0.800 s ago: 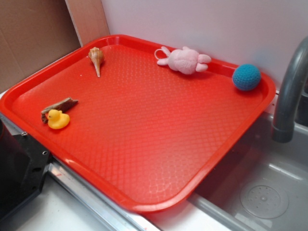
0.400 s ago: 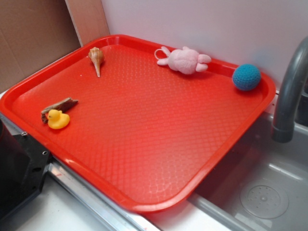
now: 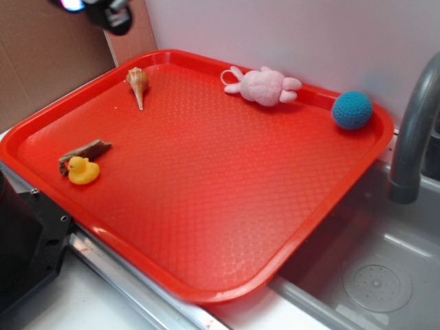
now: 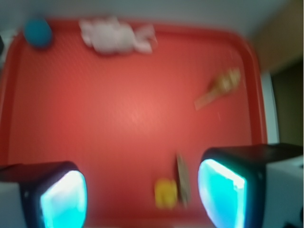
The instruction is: Grab the pink bunny.
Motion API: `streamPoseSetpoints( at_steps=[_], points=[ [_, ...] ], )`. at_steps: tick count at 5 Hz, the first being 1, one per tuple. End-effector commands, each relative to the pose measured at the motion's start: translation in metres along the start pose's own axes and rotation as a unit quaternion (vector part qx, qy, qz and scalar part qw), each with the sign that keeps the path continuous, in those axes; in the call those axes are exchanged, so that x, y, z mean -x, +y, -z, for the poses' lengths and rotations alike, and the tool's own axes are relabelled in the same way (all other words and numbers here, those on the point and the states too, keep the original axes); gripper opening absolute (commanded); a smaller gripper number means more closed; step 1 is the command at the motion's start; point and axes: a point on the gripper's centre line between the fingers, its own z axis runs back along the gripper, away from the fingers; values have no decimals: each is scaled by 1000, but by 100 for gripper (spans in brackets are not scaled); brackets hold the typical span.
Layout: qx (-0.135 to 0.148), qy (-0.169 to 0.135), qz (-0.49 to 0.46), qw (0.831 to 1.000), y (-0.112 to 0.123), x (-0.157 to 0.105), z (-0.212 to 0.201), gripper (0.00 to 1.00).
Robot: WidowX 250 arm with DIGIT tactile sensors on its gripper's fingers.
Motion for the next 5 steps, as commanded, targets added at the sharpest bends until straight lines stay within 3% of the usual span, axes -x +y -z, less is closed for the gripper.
streamPoseSetpoints(
  at_steps=[1,3,4,5],
  points=[
    [25,-102,147,984,-12,-60,37,100],
    [-29,-108,207,972,-23,-100,90,100],
    [-39,-101,215,971,-26,-111,111,100],
    [-27,-105,226,968,-29,-124,124,100]
  ],
)
